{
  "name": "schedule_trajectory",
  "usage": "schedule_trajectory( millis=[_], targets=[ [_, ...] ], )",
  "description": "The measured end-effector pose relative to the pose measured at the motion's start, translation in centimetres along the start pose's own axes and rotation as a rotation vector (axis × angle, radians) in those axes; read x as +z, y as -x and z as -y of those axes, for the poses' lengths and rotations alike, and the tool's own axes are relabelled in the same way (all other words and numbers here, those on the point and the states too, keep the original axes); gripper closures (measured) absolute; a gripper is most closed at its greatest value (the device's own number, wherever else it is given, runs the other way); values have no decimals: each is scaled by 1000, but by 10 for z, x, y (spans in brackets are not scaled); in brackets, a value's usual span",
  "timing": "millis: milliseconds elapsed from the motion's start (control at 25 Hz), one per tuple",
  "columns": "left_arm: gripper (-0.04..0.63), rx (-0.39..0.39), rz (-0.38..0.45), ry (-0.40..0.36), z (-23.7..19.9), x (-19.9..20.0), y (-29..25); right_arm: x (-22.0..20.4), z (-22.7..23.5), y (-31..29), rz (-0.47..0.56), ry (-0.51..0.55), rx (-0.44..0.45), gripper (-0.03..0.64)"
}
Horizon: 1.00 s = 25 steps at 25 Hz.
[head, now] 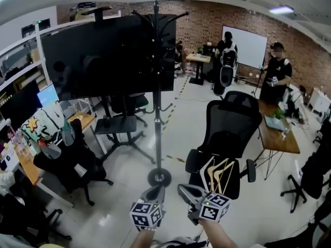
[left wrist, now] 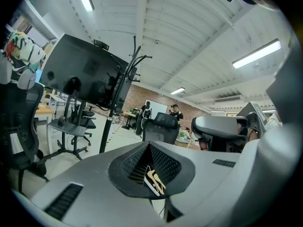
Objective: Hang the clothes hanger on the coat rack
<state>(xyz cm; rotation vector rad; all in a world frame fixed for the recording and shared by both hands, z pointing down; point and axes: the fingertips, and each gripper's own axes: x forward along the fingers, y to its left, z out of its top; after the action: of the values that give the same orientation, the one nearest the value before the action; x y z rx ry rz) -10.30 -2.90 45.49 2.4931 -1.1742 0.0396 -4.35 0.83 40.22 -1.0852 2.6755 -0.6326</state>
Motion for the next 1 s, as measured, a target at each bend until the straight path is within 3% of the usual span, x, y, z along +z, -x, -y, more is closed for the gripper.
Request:
schedule_trajectory(
  millis=[680, 1000],
  targets=[
    [604, -10, -8, -5, -1, -3, 2, -4, 1, 1, 7, -18, -15, 608],
    [604, -51, -42, -16, 0, -11, 1, -11, 17, 8, 32, -44, -121, 597]
  ],
)
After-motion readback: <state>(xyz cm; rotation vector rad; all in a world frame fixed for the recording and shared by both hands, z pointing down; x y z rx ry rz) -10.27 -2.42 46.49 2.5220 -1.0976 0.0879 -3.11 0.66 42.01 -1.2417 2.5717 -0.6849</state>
